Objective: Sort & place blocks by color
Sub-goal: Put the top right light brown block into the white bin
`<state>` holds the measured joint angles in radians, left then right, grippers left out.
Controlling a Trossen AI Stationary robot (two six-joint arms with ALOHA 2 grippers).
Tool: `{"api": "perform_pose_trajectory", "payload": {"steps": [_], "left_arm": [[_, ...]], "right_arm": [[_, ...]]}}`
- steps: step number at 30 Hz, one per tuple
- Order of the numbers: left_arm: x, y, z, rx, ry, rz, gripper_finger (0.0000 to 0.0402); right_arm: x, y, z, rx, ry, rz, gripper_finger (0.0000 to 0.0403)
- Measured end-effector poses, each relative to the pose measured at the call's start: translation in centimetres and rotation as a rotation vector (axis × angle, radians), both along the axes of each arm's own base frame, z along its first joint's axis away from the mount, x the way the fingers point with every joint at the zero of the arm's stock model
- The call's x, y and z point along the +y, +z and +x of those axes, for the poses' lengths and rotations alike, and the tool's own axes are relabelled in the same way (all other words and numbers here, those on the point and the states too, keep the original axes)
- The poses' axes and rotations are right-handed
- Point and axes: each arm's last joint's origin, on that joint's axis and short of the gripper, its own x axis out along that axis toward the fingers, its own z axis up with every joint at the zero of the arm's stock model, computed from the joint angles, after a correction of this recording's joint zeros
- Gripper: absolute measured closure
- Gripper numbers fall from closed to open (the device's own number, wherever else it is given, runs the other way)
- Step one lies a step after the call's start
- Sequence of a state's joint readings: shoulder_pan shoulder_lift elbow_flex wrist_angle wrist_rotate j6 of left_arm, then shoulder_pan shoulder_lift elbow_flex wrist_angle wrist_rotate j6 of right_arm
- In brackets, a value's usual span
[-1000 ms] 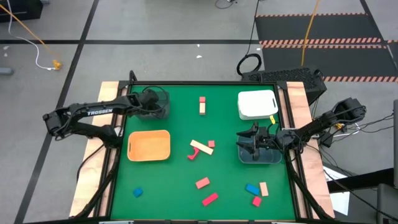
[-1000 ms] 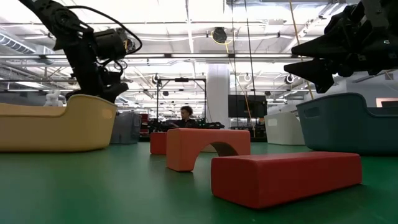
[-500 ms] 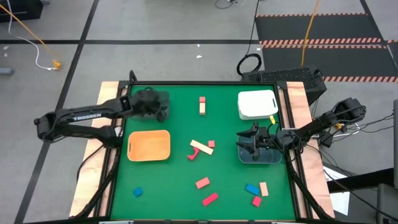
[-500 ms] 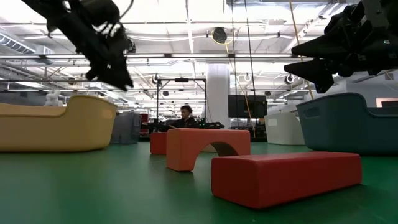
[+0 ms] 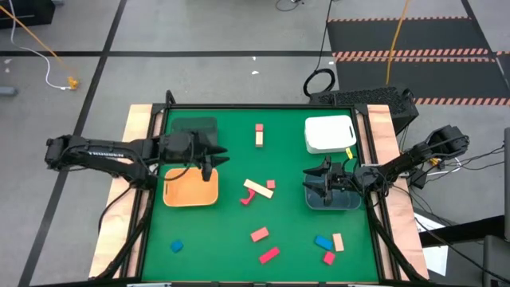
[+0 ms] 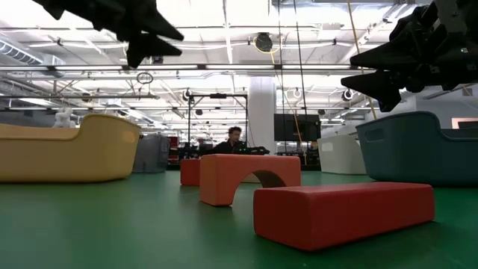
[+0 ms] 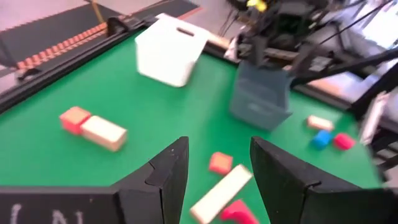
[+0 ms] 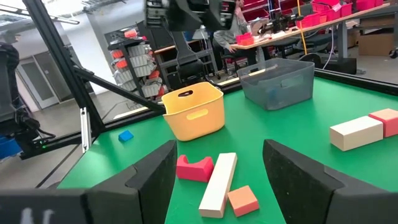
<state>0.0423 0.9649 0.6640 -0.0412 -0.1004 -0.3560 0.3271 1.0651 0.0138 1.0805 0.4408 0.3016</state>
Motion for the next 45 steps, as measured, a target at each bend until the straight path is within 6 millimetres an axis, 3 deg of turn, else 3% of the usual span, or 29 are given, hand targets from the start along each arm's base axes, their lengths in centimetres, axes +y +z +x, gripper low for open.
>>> {"api": "perform_pose_trajectory", "payload": {"steps": [9, 22, 28, 35, 45], "left_arm": [[-2.6, 1.8, 0.4, -0.195, -0.098, -0.064, 0.0229], [-4.3, 5.2, 0.2, -0.548, -0.150, -0.075, 0.0229], [-5.0, 5.6, -0.1, -0.591, -0.184, -0.087, 0.0229], [-4.8, 5.6, 0.0, -0.582, -0.158, -0.011, 0.0229], [-2.5, 5.6, 0.2, -0.556, -0.024, 0.200, 0.0229]], "right_arm": [[0.0, 0.0, 0.0, 0.000, 0.000, 0.000, 0.0174], [0.0, 0.2, 0.0, -0.016, -0.005, 0.009, 0.0174], [-0.2, 1.9, -0.2, -0.222, -0.008, 0.298, 0.0174], [-0.9, 3.1, -0.3, -0.313, -0.215, 0.236, 0.0174], [-1.2, 8.2, 1.7, -0.542, -0.264, 0.366, 0.0174]]}}
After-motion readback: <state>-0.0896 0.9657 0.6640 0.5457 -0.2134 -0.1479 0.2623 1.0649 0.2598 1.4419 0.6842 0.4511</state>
